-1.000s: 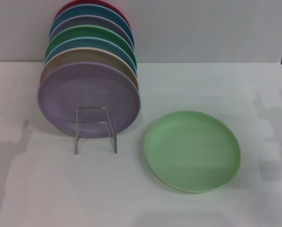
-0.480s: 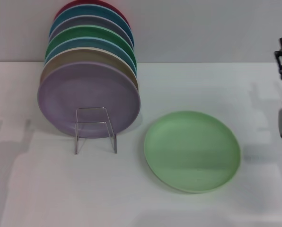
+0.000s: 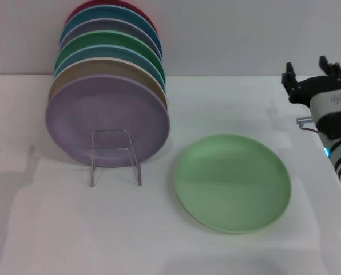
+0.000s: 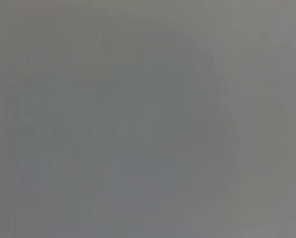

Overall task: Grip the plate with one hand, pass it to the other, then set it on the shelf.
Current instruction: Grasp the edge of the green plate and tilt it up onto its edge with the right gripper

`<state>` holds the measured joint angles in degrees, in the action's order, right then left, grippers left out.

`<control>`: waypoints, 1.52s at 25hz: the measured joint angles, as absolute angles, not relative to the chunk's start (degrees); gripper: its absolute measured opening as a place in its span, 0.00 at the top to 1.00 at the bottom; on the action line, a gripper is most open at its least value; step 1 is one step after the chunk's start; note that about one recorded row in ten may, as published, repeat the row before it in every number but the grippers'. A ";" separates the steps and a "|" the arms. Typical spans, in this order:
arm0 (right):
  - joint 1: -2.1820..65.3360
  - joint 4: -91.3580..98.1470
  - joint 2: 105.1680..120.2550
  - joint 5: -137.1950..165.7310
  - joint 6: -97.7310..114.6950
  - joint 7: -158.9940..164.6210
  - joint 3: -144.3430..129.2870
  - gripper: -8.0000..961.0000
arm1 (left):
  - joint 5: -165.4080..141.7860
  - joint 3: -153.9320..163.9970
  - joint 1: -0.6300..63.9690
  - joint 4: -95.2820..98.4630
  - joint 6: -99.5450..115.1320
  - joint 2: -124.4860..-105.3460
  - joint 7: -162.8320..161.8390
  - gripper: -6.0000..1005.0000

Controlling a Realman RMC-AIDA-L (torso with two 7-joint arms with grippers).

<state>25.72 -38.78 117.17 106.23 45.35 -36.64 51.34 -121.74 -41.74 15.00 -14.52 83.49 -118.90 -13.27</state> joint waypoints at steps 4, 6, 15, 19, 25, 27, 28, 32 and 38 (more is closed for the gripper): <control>23.33 -46.11 115.77 106.40 34.90 -38.36 56.76 0.30 | -121.74 -41.74 15.17 -14.25 83.44 -118.78 -13.20 0.25; 22.00 -49.31 115.73 106.46 29.26 -41.15 60.56 0.30 | -121.74 -41.74 15.27 -14.19 83.40 -118.75 -13.09 0.25; 15.29 -63.08 118.67 106.49 -2.24 -55.03 82.31 0.30 | -122.13 -41.99 16.27 -13.88 82.46 -118.62 -12.76 0.25; 14.79 -66.13 118.58 109.02 -18.17 -54.21 92.15 0.30 | -122.16 -42.01 16.80 -13.38 81.79 -118.63 -12.74 0.24; 17.60 -68.69 118.63 120.84 -35.94 -46.84 103.64 0.30 | -122.17 -42.00 17.09 -13.36 81.35 -118.64 -12.74 0.24; 18.01 -69.53 118.63 122.92 -38.32 -45.71 104.74 0.30 | -122.18 -41.92 17.40 -13.36 80.89 -118.65 -12.74 0.24; 18.71 -71.54 118.64 126.83 -43.51 -43.06 106.56 0.30 | -122.18 -41.92 17.40 -13.36 80.89 -118.65 -12.74 0.24; 20.27 -74.95 118.33 131.21 -52.29 -38.26 108.81 0.30 | -122.17 -41.76 18.23 -13.26 80.03 -118.65 -12.74 0.24; 24.08 -77.56 118.14 138.66 -65.62 -31.24 112.64 0.30 | -122.16 -41.74 18.54 -13.29 79.80 -118.65 -12.74 0.24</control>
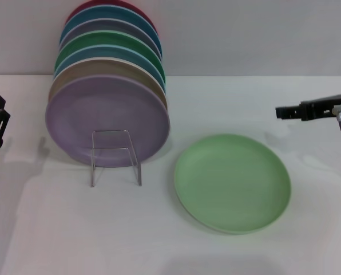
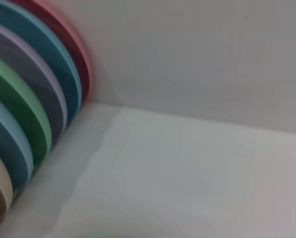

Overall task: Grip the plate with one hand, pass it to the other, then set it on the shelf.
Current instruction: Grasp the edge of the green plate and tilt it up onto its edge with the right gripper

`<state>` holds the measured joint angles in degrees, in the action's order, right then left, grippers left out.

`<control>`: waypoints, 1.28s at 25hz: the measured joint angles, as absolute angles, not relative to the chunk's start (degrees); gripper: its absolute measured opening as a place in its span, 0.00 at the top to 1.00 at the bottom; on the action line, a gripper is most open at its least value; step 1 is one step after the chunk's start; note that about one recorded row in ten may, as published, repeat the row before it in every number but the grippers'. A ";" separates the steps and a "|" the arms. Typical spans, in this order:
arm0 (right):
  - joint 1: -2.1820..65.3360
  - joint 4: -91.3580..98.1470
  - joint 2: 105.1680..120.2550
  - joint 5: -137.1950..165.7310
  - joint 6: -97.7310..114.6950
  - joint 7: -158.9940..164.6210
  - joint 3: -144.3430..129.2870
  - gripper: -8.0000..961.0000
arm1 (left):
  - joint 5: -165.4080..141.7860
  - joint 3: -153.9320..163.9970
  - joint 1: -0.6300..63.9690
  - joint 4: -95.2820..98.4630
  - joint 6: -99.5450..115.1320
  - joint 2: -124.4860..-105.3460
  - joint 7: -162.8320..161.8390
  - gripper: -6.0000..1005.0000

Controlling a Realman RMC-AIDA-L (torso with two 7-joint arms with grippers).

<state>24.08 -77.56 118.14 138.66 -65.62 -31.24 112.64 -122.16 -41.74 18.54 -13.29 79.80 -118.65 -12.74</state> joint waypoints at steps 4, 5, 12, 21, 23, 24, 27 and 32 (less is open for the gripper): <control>26.55 -77.01 117.73 142.59 -71.11 -27.78 113.53 0.30 | -122.16 -41.75 18.55 -13.45 79.80 -118.70 -12.74 0.24; 26.99 -76.87 117.70 143.12 -72.30 -27.23 113.65 0.30 | -122.17 -41.77 18.55 -13.51 79.80 -118.72 -12.75 0.24; 29.69 -73.83 117.20 143.92 -77.78 -24.25 113.75 0.30 | -121.89 -42.25 18.30 -13.97 80.43 -118.67 -13.05 0.24; 32.27 -69.03 117.23 146.71 -79.65 -22.18 113.66 0.30 | -121.74 -42.36 18.14 -13.91 80.60 -118.64 -12.78 0.24; 32.71 -67.64 117.21 147.03 -79.25 -21.97 113.70 0.30 | -121.72 -42.37 18.20 -13.87 80.60 -118.65 -12.89 0.24; 32.92 -66.74 117.17 147.20 -78.86 -21.92 113.73 0.30 | -121.72 -42.36 18.22 -13.88 80.60 -118.64 -12.93 0.24; 33.17 -65.20 117.15 147.38 -77.96 -21.91 113.77 0.30 | -121.73 -42.36 18.24 -13.96 80.65 -118.64 -13.07 0.24; 33.16 -64.26 117.20 147.39 -76.94 -22.25 113.78 0.30 | -121.88 -42.36 18.13 -13.98 80.72 -118.65 -13.07 0.24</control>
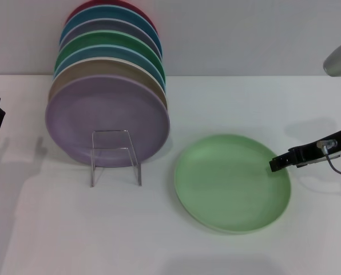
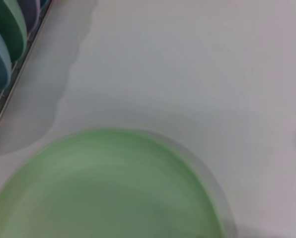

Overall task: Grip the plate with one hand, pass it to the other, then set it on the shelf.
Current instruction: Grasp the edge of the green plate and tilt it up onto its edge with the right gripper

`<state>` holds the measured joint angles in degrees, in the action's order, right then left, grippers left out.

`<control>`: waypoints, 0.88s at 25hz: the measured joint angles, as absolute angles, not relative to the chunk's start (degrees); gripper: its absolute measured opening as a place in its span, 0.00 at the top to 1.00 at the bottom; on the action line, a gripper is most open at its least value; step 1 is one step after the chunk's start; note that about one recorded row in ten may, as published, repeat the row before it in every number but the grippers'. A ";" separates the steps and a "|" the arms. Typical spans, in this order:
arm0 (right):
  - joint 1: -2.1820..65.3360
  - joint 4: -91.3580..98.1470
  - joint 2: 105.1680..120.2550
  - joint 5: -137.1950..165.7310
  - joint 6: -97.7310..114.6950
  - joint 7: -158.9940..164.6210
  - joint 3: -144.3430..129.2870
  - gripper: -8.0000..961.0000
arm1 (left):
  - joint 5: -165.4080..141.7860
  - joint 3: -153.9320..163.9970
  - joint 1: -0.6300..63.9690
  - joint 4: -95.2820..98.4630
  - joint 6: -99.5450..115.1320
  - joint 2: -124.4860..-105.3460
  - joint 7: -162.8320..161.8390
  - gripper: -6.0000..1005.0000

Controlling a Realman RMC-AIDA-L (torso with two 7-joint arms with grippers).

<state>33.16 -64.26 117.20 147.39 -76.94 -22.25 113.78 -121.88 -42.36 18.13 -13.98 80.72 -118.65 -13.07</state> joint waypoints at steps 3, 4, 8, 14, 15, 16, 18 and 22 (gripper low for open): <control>32.93 -64.13 117.28 147.39 -76.54 -22.35 113.57 0.30 | -121.90 -42.36 17.99 -13.94 80.78 -118.65 -13.17 0.24; 32.88 -64.02 117.28 147.40 -76.51 -22.38 113.47 0.30 | -121.88 -42.36 17.94 -13.93 80.79 -118.65 -13.21 0.24; 33.16 -61.60 117.32 147.43 -75.58 -23.23 113.19 0.30 | -122.00 -42.33 17.73 -13.97 81.12 -118.65 -13.24 0.24; 33.22 -61.11 117.33 147.44 -74.98 -23.44 113.01 0.30 | -122.10 -42.10 17.67 -13.98 81.30 -118.65 -13.27 0.24; 33.22 -61.11 117.33 147.44 -74.98 -23.44 113.01 0.33 | -122.12 -42.08 17.66 -13.98 81.34 -118.65 -13.27 0.24; 33.23 -61.04 117.33 147.44 -74.94 -23.51 113.02 0.35 | -122.14 -42.09 17.65 -13.98 81.40 -118.65 -13.27 0.24; 33.42 -60.25 117.32 147.73 -74.86 -23.72 113.17 0.40 | -122.15 -42.12 17.61 -13.98 81.54 -118.65 -13.27 0.24; 34.19 -58.32 117.11 148.27 -74.58 -23.84 113.42 0.50 | -122.17 -42.14 17.52 -13.97 81.87 -118.65 -13.27 0.24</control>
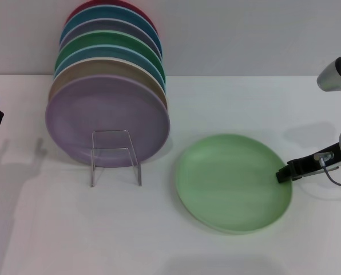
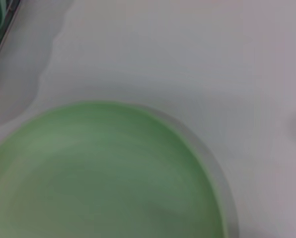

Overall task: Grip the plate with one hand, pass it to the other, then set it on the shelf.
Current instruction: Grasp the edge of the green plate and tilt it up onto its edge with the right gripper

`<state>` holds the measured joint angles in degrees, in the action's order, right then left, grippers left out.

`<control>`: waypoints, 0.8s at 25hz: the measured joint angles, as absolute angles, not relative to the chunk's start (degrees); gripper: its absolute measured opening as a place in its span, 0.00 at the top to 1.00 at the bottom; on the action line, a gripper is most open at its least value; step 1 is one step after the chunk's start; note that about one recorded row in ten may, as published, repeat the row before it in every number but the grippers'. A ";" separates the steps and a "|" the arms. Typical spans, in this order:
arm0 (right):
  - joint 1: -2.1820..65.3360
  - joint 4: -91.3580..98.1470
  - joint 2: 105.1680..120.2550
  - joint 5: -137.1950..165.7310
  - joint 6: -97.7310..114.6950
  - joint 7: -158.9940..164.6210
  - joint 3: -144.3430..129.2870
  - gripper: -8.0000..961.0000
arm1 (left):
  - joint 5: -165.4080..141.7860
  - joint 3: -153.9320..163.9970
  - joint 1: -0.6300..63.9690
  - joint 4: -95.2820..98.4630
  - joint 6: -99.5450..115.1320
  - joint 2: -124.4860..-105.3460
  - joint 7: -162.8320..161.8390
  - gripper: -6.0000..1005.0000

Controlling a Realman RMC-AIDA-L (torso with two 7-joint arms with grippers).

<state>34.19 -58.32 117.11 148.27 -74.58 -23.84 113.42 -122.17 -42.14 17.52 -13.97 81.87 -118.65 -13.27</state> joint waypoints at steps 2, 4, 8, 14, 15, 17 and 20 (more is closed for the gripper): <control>34.22 -58.31 117.10 148.29 -74.57 -23.84 113.42 0.60 | -122.17 -42.17 17.49 -13.98 81.88 -118.65 -13.27 0.24; 34.27 -58.31 117.09 148.31 -74.57 -23.85 113.46 0.70 | -122.17 -42.19 17.46 -13.97 81.90 -118.65 -13.28 0.24; 34.28 -58.56 117.07 148.34 -74.57 -23.88 113.53 0.80 | -122.17 -42.33 17.11 -13.97 81.92 -118.65 -13.27 0.24; 34.46 -58.61 117.07 148.85 -74.50 -24.65 113.14 0.87 | -122.16 -42.36 17.03 -13.81 82.44 -118.59 -13.27 0.24; 34.50 -58.70 117.07 148.88 -74.50 -24.77 113.12 0.88 | -122.10 -42.36 17.02 -13.78 82.45 -118.58 -13.27 0.24; 34.53 -58.79 117.07 148.88 -74.48 -24.79 113.12 0.90 | -121.99 -42.36 17.03 -13.71 82.45 -118.57 -13.28 0.24; 34.34 -59.94 117.07 148.89 -74.04 -25.11 113.18 0.93 | -121.90 -42.36 17.12 -13.54 82.45 -118.56 -13.27 0.24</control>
<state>34.34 -59.94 117.07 148.89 -74.04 -25.11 113.18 -121.90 -42.36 17.12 -13.54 82.45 -118.56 -13.27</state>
